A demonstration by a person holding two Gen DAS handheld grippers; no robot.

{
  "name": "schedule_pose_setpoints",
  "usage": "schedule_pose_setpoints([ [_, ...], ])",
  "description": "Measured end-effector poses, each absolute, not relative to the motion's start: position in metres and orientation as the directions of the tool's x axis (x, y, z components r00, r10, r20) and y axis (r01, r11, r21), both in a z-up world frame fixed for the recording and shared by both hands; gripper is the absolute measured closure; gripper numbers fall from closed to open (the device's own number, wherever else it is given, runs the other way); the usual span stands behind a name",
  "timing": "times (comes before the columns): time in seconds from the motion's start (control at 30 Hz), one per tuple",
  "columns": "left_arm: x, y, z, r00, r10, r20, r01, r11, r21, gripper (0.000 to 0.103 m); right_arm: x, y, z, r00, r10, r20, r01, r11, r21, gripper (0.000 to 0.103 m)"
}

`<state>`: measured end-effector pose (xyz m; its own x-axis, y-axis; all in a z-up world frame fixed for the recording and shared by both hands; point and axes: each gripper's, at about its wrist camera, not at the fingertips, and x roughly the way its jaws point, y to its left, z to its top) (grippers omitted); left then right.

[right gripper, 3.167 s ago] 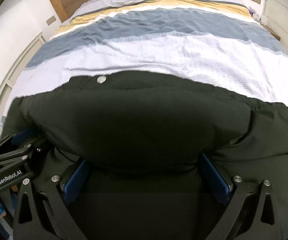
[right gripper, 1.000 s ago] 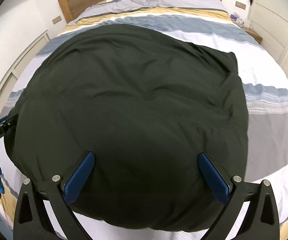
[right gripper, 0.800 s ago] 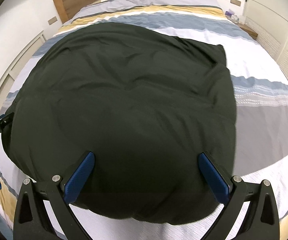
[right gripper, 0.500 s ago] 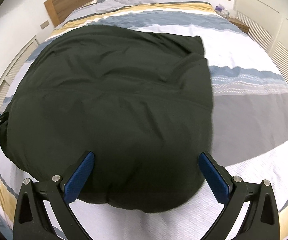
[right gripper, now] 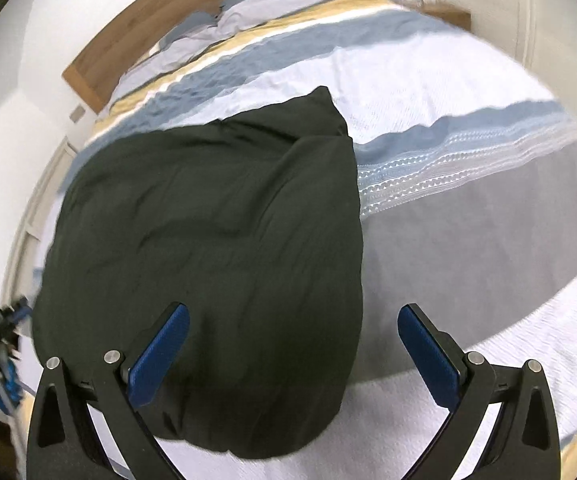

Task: Fold large clothes
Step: 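Grasp the coat's end with both grippers and fold it over the bundle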

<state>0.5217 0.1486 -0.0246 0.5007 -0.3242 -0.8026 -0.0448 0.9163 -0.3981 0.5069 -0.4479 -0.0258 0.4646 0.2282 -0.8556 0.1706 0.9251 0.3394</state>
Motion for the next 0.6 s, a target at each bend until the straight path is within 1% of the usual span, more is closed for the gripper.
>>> schedule_pose_setpoints([
  [0.17, 0.546, 0.181, -0.051, 0.467, -0.429, -0.773, -0.104, 0.842, -0.529, 0.023, 0.54, -0.467, -0.052, 0.434, 0.33, -0.838, 0.211, 0.867, 0.451, 0.001],
  [0.27, 0.555, 0.193, -0.067, 0.444, -0.471, -0.763, -0.126, 0.81, -0.573, 0.023, 0.558, -0.466, -0.067, 0.419, 0.403, -0.814, 0.209, 0.829, 0.518, 0.001],
  [0.37, 0.556, 0.2, -0.092, 0.405, -0.545, -0.734, -0.141, 0.756, -0.64, 0.023, 0.576, -0.462, -0.087, 0.387, 0.481, -0.786, 0.197, 0.79, 0.581, 0.001],
  [0.43, 0.556, 0.198, -0.112, 0.371, -0.625, -0.687, -0.143, 0.692, -0.707, 0.023, 0.587, -0.457, -0.102, 0.355, 0.514, -0.781, 0.188, 0.779, 0.598, 0.001],
  [0.5, 0.556, 0.195, -0.127, 0.353, -0.684, -0.639, -0.142, 0.636, -0.759, 0.023, 0.595, -0.455, -0.117, 0.341, 0.559, -0.756, 0.191, 0.746, 0.638, 0.001],
  [0.6, 0.556, 0.192, -0.146, 0.346, -0.749, -0.566, -0.153, 0.55, -0.821, 0.018, 0.605, -0.455, -0.135, 0.334, 0.608, -0.72, 0.2, 0.701, 0.684, 0.001],
])
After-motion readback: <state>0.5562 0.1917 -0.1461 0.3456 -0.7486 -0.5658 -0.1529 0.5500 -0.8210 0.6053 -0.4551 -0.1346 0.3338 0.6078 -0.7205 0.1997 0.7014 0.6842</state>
